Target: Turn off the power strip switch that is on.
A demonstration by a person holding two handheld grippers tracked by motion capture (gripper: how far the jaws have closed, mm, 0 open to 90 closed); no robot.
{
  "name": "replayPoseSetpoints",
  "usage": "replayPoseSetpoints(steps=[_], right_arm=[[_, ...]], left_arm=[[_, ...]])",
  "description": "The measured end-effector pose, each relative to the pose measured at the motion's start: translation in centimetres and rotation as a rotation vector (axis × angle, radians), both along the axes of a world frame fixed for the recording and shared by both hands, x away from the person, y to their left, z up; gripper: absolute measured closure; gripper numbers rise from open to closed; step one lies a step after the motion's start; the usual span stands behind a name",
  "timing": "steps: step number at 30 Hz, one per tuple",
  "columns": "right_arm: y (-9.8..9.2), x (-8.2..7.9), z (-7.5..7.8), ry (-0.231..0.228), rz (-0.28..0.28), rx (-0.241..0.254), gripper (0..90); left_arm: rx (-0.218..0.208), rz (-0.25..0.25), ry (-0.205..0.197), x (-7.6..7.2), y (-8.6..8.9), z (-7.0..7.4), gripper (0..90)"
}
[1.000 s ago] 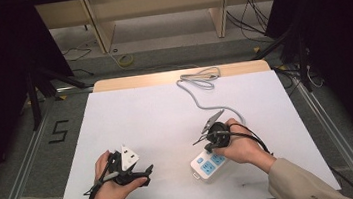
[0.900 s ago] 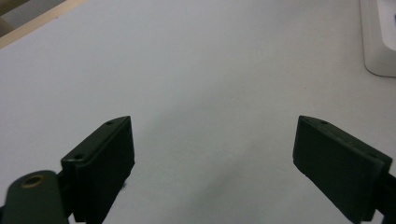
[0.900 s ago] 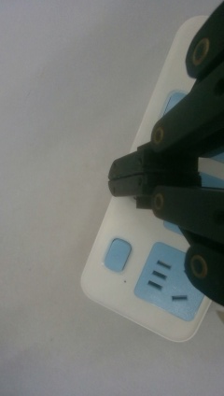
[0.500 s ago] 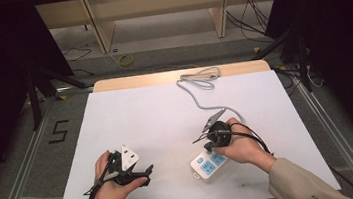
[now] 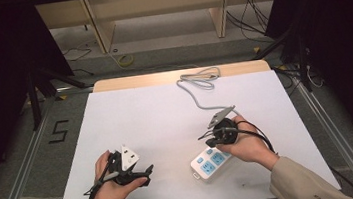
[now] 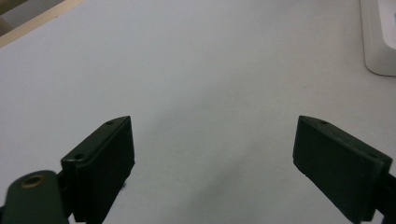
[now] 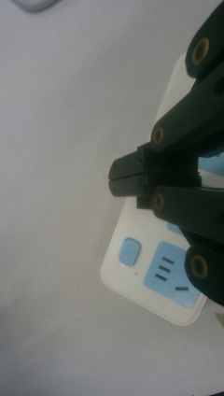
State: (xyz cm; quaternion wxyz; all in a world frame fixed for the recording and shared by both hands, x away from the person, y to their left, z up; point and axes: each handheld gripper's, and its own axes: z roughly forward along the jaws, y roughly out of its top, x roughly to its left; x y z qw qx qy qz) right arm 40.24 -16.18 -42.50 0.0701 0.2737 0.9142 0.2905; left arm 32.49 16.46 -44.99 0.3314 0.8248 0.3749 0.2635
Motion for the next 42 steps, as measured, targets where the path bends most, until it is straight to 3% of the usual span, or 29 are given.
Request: replayPoseSetpoints(steps=[13,15,20,32,42], right_arm=[[-2.1,0.0,0.6,-0.058,-0.027,0.077,90.0],[-2.2,0.0,0.6,-0.06,-0.026,0.078,85.1],[-2.7,0.0,0.9,-0.065,-0.035,0.104,85.4],[-3.8,-0.1,1.1,-0.109,-0.078,0.152,60.0],[-5.2,-0.4,1.4,-0.138,-0.115,0.202,50.1]], left_arm=[[-0.001,0.003,0.001,0.0,0.0,0.0,12.3],[0.0,0.002,0.001,0.0,0.0,-0.1,12.3],[0.005,-0.003,0.003,0.1,-0.1,0.0,12.3],[0.011,-0.003,0.007,0.1,0.0,-0.1,12.3],[0.012,0.001,0.011,0.1,0.1,-0.2,12.4]])
